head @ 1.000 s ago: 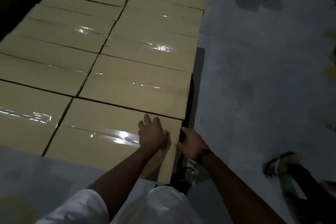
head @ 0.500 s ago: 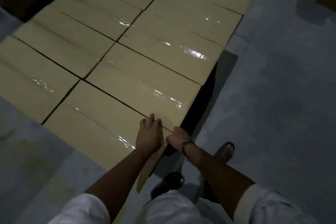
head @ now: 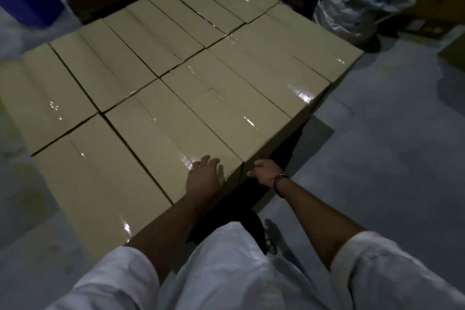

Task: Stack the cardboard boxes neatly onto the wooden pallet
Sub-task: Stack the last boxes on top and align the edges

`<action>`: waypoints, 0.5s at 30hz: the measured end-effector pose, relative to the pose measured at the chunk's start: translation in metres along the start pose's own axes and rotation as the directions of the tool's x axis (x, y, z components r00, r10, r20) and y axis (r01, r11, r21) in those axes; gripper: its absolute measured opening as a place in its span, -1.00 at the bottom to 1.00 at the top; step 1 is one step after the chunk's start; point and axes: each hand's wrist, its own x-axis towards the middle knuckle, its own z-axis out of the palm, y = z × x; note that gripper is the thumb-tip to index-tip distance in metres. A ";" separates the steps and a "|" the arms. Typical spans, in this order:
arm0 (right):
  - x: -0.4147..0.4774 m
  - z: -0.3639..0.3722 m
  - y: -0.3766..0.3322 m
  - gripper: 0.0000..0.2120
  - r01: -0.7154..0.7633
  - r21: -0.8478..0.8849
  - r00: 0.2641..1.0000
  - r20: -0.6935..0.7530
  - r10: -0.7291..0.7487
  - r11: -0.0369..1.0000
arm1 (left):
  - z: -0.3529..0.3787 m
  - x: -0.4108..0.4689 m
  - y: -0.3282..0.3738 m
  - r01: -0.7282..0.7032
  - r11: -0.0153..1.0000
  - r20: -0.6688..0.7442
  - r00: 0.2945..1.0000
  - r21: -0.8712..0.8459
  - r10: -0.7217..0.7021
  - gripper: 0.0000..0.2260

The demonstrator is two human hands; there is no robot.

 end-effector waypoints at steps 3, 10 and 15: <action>0.031 -0.036 -0.004 -0.68 0.038 -0.034 0.999 -0.032 -0.039 0.999 | 0.005 0.025 0.033 -0.084 0.995 0.034 0.996 0.046 0.082 -0.50; 0.105 -0.109 -0.028 -0.83 0.073 -0.078 0.978 -0.189 -0.086 0.994 | 0.019 0.090 0.061 -0.101 0.994 0.095 0.991 0.040 0.097 -0.47; 0.141 -0.142 -0.034 -0.20 0.132 -0.408 0.989 -0.007 -0.148 0.903 | 0.012 0.121 0.075 -0.078 0.981 0.101 0.993 0.175 0.061 -0.27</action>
